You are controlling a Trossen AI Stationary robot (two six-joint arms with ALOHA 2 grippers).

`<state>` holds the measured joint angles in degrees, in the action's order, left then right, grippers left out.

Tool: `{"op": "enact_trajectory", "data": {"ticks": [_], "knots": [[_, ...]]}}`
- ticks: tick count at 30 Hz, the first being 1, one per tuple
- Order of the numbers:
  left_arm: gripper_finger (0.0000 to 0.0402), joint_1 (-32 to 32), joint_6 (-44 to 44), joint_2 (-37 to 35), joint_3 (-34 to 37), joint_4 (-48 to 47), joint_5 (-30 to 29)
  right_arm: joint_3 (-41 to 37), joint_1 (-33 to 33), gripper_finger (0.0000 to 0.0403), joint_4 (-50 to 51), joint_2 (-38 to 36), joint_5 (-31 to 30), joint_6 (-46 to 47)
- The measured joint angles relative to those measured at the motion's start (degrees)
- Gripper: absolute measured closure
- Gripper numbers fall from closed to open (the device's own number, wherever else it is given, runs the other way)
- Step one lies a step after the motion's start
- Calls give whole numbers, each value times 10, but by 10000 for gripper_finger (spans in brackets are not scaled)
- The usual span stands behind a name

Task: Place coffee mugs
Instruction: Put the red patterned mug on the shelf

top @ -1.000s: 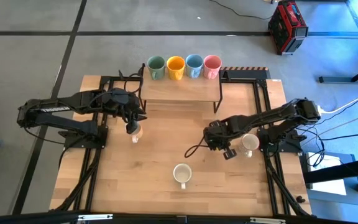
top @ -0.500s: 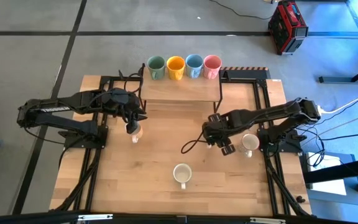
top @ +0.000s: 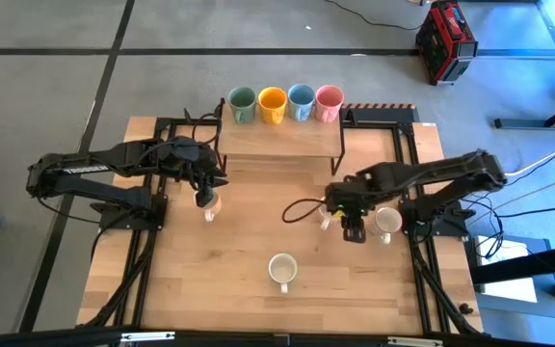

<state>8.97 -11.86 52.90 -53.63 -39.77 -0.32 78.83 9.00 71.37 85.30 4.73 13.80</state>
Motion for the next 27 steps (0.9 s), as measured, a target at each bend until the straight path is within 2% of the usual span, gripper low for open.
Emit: {"op": "enact_trajectory", "data": {"ticks": [2, 9, 16, 21, 24, 27], "knots": [[296, 0, 0, 0, 0, 0, 0, -22, 19, 204, -22, -31, -13, 33], [296, 0, 0, 0, 0, 0, 0, -106, 115, 204, -123, -123, -135, 194], [296, 0, 1, 0, 0, 0, 0, -208, 206, 204, -281, -115, -229, 323], [296, 0, 3, 0, 0, 0, 0, -297, 249, 204, -390, -107, -328, 441], [296, 0, 3, 0, 0, 0, 0, -336, 261, 204, -434, -87, -354, 499], [296, 0, 4, 0, 0, 0, 0, -351, 259, 204, -482, -53, -365, 513]]}}
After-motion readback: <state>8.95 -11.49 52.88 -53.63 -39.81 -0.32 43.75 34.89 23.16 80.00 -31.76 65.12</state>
